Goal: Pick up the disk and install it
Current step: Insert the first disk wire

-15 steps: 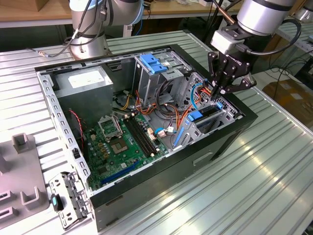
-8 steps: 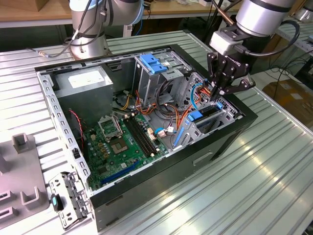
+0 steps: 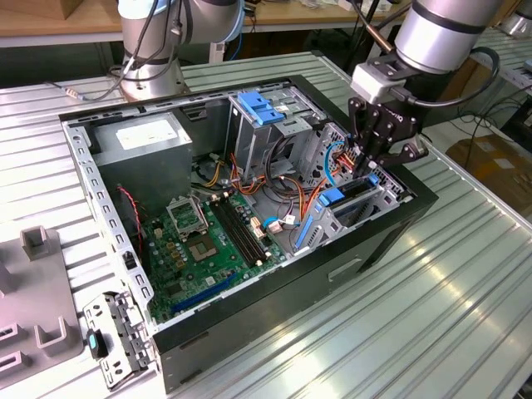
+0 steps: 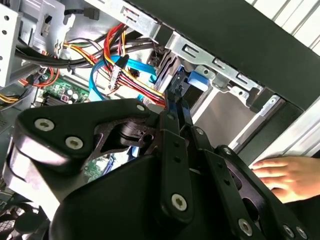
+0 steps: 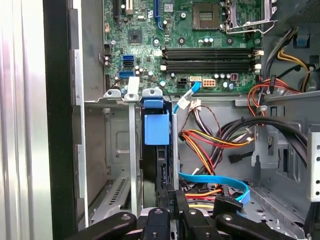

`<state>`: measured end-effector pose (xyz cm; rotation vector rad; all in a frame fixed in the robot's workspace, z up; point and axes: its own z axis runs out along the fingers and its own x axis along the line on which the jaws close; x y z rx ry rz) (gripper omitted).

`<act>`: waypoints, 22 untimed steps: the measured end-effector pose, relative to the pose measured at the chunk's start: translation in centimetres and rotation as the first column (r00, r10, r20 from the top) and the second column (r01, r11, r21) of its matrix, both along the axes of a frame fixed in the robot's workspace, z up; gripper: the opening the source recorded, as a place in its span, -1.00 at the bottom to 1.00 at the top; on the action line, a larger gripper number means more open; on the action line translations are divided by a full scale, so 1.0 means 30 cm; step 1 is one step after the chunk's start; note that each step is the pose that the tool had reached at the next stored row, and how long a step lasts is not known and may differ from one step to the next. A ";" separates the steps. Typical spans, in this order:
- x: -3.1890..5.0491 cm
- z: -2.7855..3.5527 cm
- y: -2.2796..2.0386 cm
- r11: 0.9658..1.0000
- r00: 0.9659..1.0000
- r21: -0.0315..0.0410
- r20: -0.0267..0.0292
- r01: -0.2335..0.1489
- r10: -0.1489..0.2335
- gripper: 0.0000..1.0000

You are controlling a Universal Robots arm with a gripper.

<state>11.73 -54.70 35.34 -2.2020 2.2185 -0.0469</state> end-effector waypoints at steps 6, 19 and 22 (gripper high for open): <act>-0.002 -0.006 -0.007 0.999 0.999 0.000 0.002 -0.044 0.044 -0.67; 0.001 -0.018 -0.009 1.000 1.000 0.000 0.001 -0.018 0.018 -0.67; 0.001 -0.023 -0.009 1.000 1.000 0.000 0.001 -0.016 0.016 -0.67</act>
